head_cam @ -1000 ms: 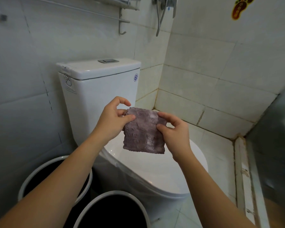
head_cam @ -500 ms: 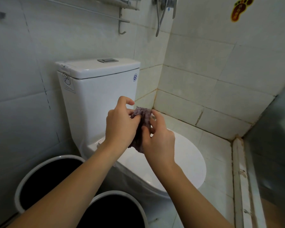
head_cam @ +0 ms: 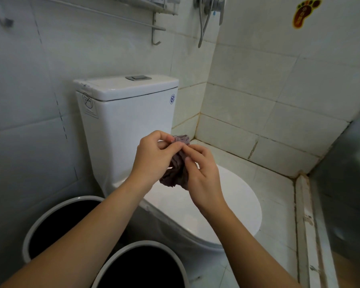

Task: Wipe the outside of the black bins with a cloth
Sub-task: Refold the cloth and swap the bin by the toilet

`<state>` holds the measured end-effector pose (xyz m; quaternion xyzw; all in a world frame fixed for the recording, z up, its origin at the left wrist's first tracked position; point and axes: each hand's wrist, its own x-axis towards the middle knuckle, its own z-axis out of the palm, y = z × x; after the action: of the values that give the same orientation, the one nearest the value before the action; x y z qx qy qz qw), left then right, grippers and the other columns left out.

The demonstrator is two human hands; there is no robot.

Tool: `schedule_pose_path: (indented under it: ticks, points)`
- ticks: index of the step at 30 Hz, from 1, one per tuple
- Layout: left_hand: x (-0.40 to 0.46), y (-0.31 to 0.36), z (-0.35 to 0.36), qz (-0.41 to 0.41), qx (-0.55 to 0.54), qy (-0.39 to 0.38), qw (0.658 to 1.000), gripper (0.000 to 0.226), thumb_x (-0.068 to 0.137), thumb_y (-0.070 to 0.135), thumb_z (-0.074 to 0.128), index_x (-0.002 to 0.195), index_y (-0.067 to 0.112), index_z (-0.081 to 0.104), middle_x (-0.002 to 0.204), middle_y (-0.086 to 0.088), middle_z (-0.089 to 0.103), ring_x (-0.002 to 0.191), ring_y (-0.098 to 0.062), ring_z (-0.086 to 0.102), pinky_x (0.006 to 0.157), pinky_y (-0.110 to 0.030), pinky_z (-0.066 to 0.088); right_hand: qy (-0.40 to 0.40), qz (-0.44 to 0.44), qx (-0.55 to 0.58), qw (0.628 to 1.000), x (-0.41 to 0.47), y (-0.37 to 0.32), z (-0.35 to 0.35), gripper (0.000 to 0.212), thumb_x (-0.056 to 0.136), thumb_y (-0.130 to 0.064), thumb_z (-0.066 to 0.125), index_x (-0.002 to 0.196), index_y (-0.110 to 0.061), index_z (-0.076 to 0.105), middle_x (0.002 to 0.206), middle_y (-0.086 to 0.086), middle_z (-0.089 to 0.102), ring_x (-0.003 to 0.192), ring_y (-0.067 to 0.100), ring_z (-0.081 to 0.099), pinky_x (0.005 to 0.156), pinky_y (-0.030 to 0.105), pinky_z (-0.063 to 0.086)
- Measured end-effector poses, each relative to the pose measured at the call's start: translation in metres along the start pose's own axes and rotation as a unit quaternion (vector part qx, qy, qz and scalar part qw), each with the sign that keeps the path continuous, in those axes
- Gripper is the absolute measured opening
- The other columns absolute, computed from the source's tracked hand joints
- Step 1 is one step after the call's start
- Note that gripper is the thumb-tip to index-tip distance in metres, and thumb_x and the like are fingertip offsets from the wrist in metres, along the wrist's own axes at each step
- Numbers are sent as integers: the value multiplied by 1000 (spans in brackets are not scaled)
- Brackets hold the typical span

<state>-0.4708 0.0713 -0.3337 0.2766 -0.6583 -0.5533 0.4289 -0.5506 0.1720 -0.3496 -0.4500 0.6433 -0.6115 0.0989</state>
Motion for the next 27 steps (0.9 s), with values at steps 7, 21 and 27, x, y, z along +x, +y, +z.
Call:
schedule_pose_path:
  ticks: [7,21,27]
  points:
    - [9,-6,-11,-36,-91,-11,995,12,95,9,61,99,18,53,75,2,75,61,-13,68,50,-25,51,-25,153,67,986,12,9,-19,44,89,-25,72,128,-23,52,123,-6,60,107,14,63,85,28,56]
    - [13,-10,-15,-60,-125,-32,990,33,85,4,74,104,16,50,89,-9,77,79,-26,75,61,-34,57,-87,173,155,969,10,20,-5,20,93,-14,66,103,0,56,90,21,70,66,31,71,54,36,57]
    - [16,-13,-19,0,-57,-67,996,26,92,6,65,95,28,51,86,-10,76,72,-21,72,61,-32,58,-102,155,213,959,5,19,-8,28,92,-19,69,116,-12,56,105,18,70,80,33,73,58,39,57]
